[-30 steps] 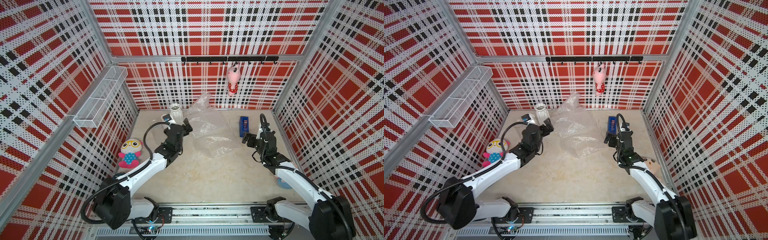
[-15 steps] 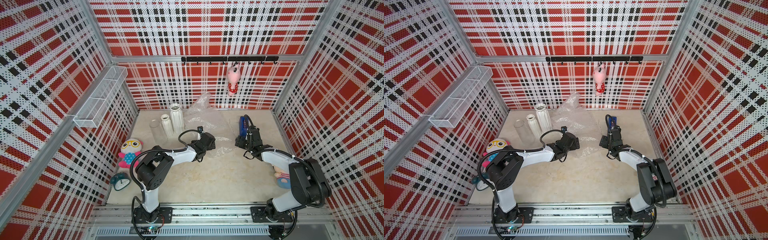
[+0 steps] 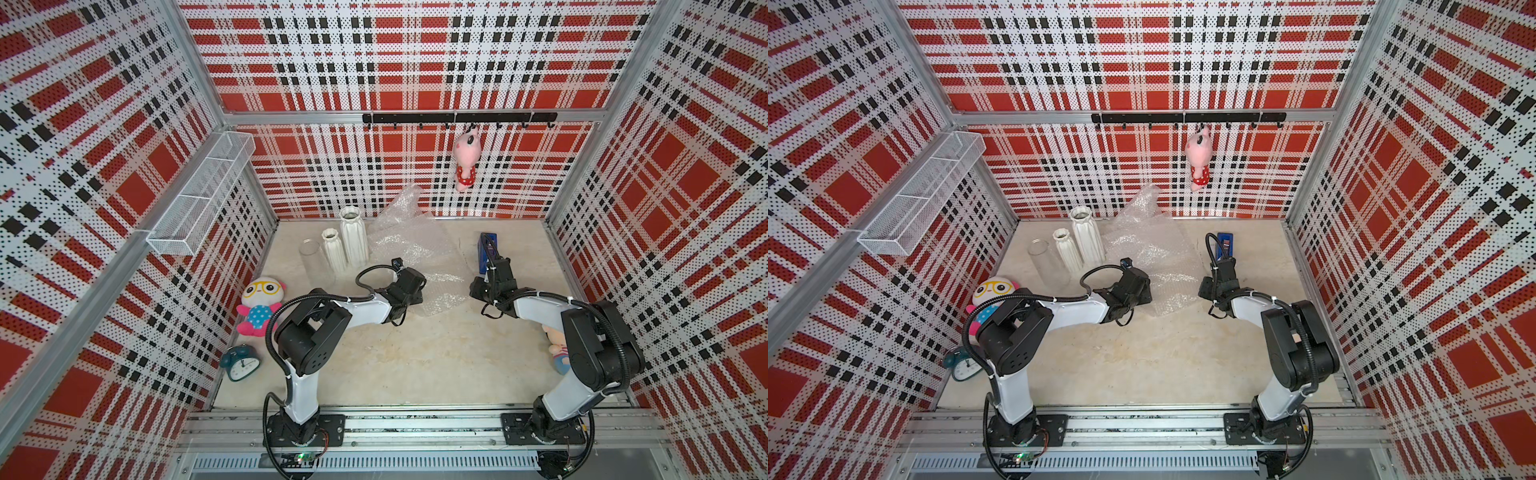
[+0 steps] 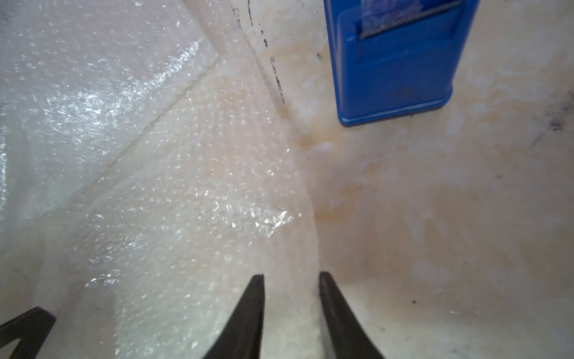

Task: Wrap vases in bubble wrap
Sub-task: Move the bubble wrap to the center of the board.

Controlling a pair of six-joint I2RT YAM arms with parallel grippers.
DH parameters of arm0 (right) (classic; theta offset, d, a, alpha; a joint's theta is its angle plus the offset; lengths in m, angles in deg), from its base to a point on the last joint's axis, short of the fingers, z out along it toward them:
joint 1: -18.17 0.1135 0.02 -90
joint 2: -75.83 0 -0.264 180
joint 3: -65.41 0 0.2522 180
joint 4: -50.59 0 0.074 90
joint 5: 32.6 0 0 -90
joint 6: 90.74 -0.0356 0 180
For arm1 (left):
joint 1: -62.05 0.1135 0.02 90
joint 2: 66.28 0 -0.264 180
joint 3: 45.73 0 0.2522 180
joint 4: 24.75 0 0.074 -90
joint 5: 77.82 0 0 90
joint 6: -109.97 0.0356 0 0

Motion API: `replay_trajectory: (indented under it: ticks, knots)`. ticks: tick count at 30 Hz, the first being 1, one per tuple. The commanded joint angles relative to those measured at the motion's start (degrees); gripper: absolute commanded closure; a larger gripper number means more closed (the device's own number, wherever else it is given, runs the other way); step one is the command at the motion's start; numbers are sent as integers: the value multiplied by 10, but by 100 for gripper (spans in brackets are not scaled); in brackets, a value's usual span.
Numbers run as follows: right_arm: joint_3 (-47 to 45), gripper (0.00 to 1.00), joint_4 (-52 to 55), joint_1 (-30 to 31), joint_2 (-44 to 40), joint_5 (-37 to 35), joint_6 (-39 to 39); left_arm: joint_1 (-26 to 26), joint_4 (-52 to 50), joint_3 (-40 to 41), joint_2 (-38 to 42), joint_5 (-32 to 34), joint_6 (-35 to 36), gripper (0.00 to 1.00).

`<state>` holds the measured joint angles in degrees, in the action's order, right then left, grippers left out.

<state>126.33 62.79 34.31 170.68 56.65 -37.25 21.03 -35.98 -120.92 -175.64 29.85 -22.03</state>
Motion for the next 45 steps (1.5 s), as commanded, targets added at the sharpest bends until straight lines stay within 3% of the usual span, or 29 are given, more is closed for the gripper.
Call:
replay_trajectory:
  ticks: [1,4,7,9,15,18,21,23,32,39,45]
  knots:
    - [12,80,-8,7,-3,-1,-1,9,19,18,27,-12,-4,62]
    - [13,91,3,9,-22,-7,5,24,35,42,50,-25,-5,83]
    - [5,95,21,11,-55,-22,13,34,42,70,92,-25,-1,96]
    - [-13,97,32,11,-86,-31,16,28,42,90,127,-13,6,100]
    - [-95,99,68,29,-200,-40,-1,-18,28,164,227,29,11,100]
    - [-138,99,91,52,-252,-45,-24,-16,43,180,264,10,20,71]
    - [-180,99,103,76,-285,-49,-54,-10,60,128,234,-29,70,61]
    - [-198,99,113,94,-300,-55,-76,-12,58,63,175,-56,97,54]
    - [-222,100,122,163,-324,-106,-130,-37,51,-140,-78,-150,104,47]
    - [-225,100,137,177,-334,-135,-143,-46,37,-193,-152,-171,95,42]
    - [-231,100,162,182,-355,-148,-150,-4,51,-201,-173,-142,97,39]
